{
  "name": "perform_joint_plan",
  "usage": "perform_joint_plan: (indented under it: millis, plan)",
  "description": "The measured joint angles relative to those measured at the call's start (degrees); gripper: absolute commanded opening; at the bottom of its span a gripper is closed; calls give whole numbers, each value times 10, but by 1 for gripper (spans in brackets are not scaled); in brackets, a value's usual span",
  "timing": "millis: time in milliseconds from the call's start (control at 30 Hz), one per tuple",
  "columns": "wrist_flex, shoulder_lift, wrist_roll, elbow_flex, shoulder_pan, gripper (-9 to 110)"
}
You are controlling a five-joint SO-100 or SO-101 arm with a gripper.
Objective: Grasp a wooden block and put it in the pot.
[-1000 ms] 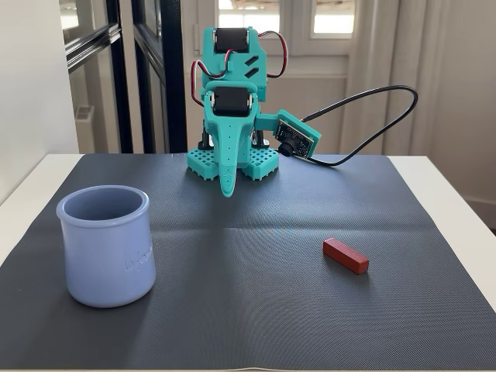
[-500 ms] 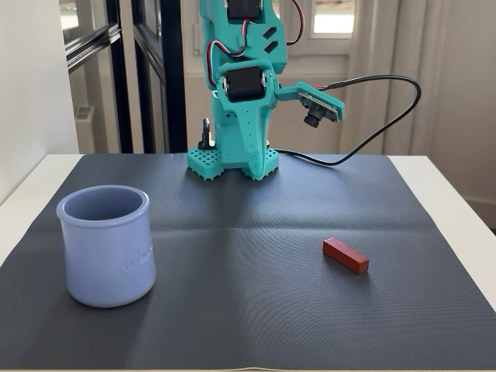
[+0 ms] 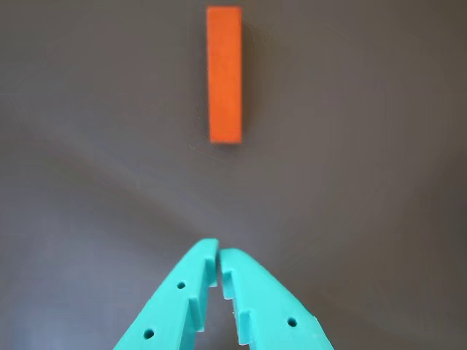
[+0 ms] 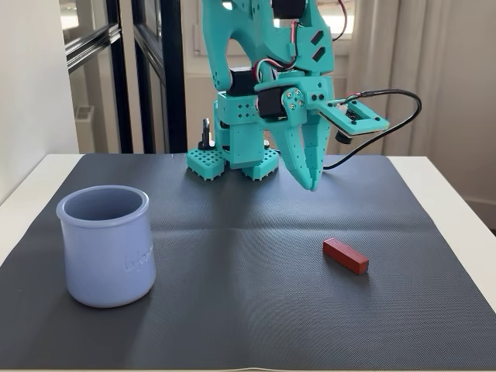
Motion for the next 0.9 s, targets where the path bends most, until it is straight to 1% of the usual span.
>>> perform_joint_plan:
  millis: [200, 333, 600, 667, 767, 800, 900]
  plan:
    - [-65, -106, 33, -43, -10, 0]
    - [-70, -170, 51, -78, -17, 0]
    - [-72, -266, 51, -148, -39, 0]
    - [-72, -277, 51, -161, -36, 4]
    - [-72, -287, 51, -176, -46, 15]
    - [-72, -287, 51, -179, -46, 17]
    - [-72, -287, 54, -183, -47, 17]
